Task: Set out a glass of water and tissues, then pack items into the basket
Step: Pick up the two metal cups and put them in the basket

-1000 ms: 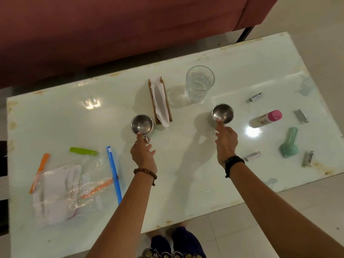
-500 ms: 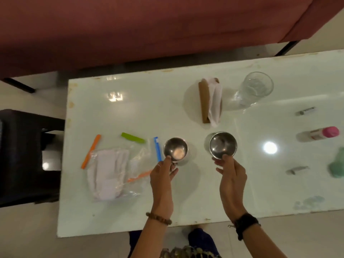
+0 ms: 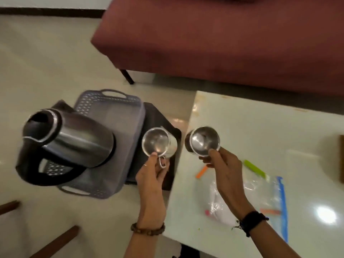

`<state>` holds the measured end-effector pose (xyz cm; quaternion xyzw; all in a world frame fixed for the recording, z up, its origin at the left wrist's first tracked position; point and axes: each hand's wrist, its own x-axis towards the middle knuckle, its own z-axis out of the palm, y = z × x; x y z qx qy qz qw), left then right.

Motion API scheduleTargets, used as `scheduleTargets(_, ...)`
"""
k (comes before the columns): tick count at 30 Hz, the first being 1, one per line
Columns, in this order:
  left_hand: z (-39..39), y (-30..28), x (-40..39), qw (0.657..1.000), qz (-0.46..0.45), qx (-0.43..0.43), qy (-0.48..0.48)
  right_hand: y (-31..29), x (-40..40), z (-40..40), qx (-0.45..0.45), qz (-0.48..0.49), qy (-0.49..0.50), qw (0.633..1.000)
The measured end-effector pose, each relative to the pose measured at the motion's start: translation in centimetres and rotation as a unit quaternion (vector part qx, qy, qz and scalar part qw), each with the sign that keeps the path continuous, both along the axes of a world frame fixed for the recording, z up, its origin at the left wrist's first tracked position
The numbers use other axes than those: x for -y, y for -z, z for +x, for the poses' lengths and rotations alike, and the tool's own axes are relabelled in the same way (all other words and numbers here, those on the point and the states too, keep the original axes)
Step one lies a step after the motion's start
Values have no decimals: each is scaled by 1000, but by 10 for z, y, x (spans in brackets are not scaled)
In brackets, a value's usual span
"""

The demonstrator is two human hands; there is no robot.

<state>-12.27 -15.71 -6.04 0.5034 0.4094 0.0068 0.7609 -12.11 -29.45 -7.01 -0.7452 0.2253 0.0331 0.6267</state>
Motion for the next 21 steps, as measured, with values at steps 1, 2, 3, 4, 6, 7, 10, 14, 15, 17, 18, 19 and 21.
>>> scheduleTargets(1, 14, -3, -19, 1000, 0, 9, -9, -4, -20, 17, 18, -6, -25, 999)
scheduleTargets(2, 26, -6, -36, 1000, -3, 17, -21, -7, -39, 33, 36, -11, -51, 998)
scheduleTargets(3, 39, -7, -51, 999, -7, 21, -34, -8, -57, 49, 48, -16, -74, 996)
scheduleTargets(4, 51, -7, -65, 999, -11, 24, -41, -8, -74, 66, 57, -20, -92, 994)
scheduleTargets(6, 76, -5, -84, 998, -18, 22, -49, -8, -102, 95, 65, -43, -122, 989)
scheduleTargets(7, 88, -1, -93, 998, -25, 19, -61, -7, -115, 109, 66, -57, -137, 987)
scheduleTargets(10, 125, 9, -114, 992, -65, -1, -107, -1, -145, 143, 67, -83, -165, 981)
scheduleTargets(14, 168, 28, -137, 985, -91, -36, -140, 16, -175, 177, 43, -117, -208, 970)
scheduleTargets(15, 177, 33, -139, 985, -94, -43, -141, 20, -179, 183, 33, -130, -221, 966)
scheduleTargets(17, 195, 46, -145, 981, -103, -55, -158, 29, -186, 195, 17, -169, -247, 954)
scheduleTargets(18, 202, 51, -147, 980, -100, -62, -161, 32, -188, 200, 13, -194, -259, 946)
scheduleTargets(19, 208, 57, -149, 979, -96, -73, -162, 34, -190, 204, 11, -221, -269, 937)
scheduleTargets(21, 218, 63, -154, 974, -93, -107, -175, 36, -194, 209, 14, -272, -287, 919)
